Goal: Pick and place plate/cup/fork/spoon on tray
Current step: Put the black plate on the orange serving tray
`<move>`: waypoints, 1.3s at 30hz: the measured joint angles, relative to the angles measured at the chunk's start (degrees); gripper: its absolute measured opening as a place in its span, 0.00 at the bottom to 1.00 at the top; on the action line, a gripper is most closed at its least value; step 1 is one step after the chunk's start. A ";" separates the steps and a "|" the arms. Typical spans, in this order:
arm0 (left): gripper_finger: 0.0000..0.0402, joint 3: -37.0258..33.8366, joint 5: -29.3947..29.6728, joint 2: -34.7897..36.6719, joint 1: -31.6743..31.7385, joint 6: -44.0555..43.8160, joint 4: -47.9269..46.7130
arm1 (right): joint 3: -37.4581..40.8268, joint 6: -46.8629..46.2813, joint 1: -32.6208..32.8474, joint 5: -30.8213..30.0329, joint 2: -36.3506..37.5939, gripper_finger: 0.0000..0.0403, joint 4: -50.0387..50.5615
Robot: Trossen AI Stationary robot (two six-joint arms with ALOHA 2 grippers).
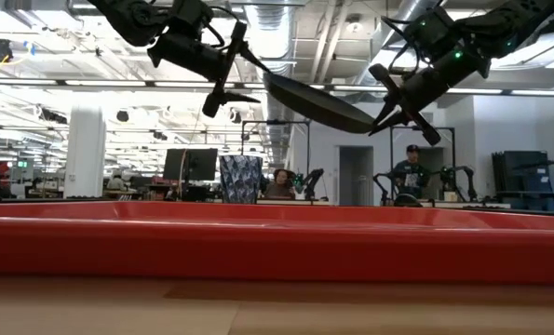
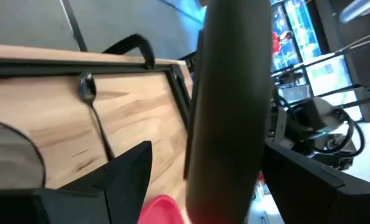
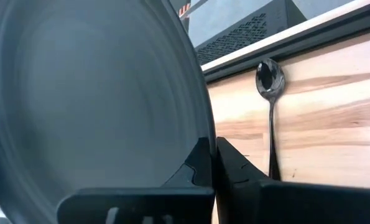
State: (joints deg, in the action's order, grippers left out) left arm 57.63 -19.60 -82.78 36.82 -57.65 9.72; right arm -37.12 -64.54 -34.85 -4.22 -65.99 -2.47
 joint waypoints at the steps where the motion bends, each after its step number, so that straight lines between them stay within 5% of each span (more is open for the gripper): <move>1: 0.69 0.00 0.42 0.00 0.00 0.02 0.56 | 0.00 -0.02 0.05 -0.01 0.01 0.02 -0.12; 10: 0.68 0.00 1.42 -0.42 -2.06 -0.52 1.04 | 0.00 0.10 0.05 0.05 0.01 0.02 -0.14; 28: 0.21 -0.04 5.15 -0.46 -3.62 -3.61 -2.71 | 0.00 0.43 3.27 -0.42 0.06 0.02 0.20; 39: 0.16 -0.11 6.30 -0.55 -4.18 -6.73 -7.04 | -0.02 0.50 4.13 -0.07 0.16 0.13 2.22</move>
State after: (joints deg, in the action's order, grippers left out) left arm 57.52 -13.30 -83.33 32.64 -64.38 2.68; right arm -37.14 -64.04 -30.72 -4.28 -65.82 -0.25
